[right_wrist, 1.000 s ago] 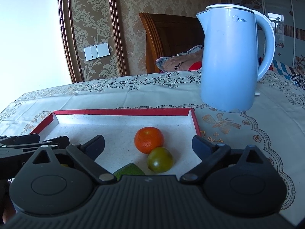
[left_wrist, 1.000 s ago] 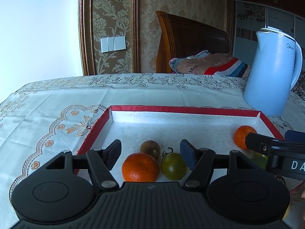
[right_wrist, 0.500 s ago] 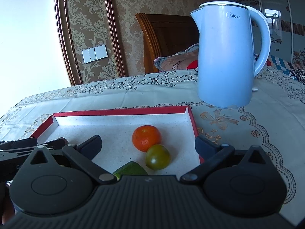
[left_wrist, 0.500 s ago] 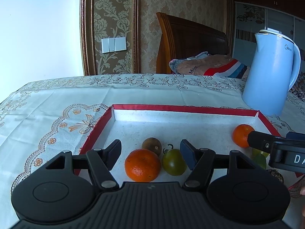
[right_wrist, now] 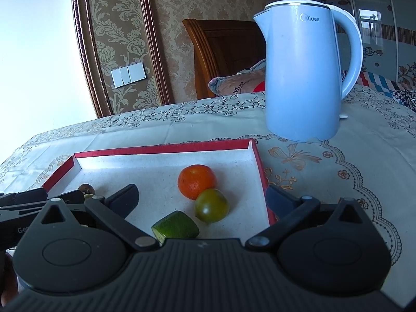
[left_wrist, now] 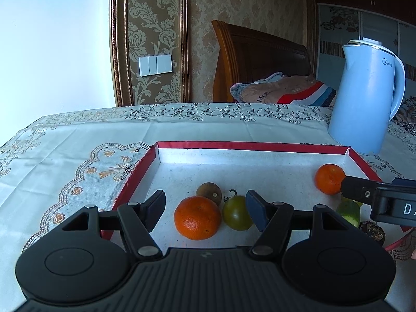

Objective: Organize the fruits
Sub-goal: 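Lift both open grippers up out of the tray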

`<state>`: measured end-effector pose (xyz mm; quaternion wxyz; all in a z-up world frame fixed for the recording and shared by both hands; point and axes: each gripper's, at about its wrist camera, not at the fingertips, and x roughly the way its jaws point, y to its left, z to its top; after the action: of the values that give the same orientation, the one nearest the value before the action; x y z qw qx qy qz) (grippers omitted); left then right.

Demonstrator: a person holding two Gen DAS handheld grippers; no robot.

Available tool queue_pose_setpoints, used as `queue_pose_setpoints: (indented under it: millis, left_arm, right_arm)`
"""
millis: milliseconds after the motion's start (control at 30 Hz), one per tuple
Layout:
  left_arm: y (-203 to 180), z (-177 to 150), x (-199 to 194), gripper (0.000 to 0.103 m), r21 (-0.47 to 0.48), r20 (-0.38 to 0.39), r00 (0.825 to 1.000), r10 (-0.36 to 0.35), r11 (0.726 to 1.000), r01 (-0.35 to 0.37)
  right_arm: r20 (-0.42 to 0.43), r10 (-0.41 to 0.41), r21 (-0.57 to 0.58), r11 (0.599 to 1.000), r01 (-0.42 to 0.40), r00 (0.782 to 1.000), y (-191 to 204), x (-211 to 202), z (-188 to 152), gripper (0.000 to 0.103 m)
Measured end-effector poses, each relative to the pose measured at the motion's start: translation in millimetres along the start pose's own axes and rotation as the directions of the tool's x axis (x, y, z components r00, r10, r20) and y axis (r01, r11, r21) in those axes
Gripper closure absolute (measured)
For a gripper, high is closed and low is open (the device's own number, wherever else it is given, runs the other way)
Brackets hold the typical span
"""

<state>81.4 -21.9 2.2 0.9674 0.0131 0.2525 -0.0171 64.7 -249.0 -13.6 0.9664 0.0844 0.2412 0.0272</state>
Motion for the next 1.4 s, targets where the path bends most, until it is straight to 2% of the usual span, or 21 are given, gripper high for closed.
queue_pose_setpoints:
  millis: [900, 967, 1000, 1167, 1400]
  left_arm:
    - [6.8, -17.4, -29.5, 0.035, -0.014, 0.007, 1.000, -0.026, 1.000, 0.026]
    - [7.9, -19.2, -32.8, 0.029, -0.018, 0.007, 1.000, -0.030, 0.999, 0.030]
    - [8.6, -20.2, -35.0, 0.022, -0.022, 0.011, 0.999, -0.031, 0.999, 0.032]
    - [7.5, -25.2, -48.2, 0.021, -0.003, 0.048, 0.998, -0.026, 1.000, 0.027]
    - [3.8, -36.2, -61.0, 0.021, 0.030, 0.045, 0.997, -0.057, 0.998, 0.056]
  right_arm:
    - [-0.004, 0.010, -0.027, 1.000, -0.010, 1.000, -0.3, -17.9, -15.4, 0.000]
    - [-0.004, 0.009, -0.027, 1.000, -0.010, 1.000, -0.6, -18.8, -16.3, 0.000]
    - [-0.003, 0.009, -0.028, 1.000, -0.010, 1.000, -0.7, -19.2, -16.6, 0.000]
    - [-0.004, 0.011, -0.027, 1.000, -0.011, 1.000, -1.0, -21.3, -17.3, 0.000]
    - [-0.003, 0.033, -0.018, 0.999, -0.033, 0.999, -4.5, -35.3, -24.8, 0.000]
